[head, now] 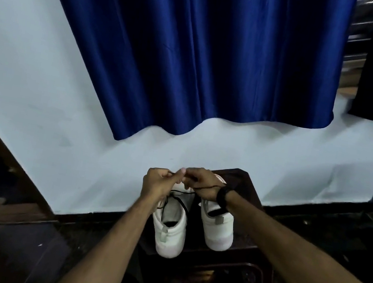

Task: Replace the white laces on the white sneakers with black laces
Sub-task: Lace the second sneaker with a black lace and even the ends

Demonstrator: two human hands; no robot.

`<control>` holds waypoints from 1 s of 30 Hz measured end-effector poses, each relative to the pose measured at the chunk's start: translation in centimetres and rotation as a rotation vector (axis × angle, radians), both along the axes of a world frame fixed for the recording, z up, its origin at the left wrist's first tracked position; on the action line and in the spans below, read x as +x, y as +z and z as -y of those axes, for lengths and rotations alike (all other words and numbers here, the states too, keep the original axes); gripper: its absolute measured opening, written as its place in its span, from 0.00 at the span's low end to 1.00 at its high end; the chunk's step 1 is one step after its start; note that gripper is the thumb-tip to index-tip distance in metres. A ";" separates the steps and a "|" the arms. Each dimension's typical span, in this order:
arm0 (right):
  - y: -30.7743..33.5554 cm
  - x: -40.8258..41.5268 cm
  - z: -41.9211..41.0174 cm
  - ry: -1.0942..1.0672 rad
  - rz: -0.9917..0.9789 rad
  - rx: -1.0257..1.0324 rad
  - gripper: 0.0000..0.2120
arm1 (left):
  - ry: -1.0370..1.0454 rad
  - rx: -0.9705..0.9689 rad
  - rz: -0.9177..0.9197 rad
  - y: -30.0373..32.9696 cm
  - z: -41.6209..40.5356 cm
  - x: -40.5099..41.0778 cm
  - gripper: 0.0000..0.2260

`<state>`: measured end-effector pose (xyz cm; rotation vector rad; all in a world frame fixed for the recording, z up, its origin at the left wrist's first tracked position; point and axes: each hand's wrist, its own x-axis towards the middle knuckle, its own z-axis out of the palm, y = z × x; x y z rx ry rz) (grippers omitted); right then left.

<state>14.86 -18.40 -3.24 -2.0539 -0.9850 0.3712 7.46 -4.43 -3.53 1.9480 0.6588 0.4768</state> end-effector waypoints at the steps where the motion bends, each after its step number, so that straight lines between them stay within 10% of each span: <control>1: -0.4 0.1 -0.1 -0.046 0.099 -0.017 0.09 | 0.035 0.015 -0.014 -0.4 -0.3 0.0 0.20; 8: -2.8 0.5 -1.2 -0.246 0.409 -0.418 0.14 | -0.101 0.637 -0.505 -2.1 0.7 0.8 0.09; 30: -5.4 1.4 -1.5 -0.496 0.393 -0.351 0.14 | -0.011 0.474 -0.537 -3.0 1.4 1.5 0.09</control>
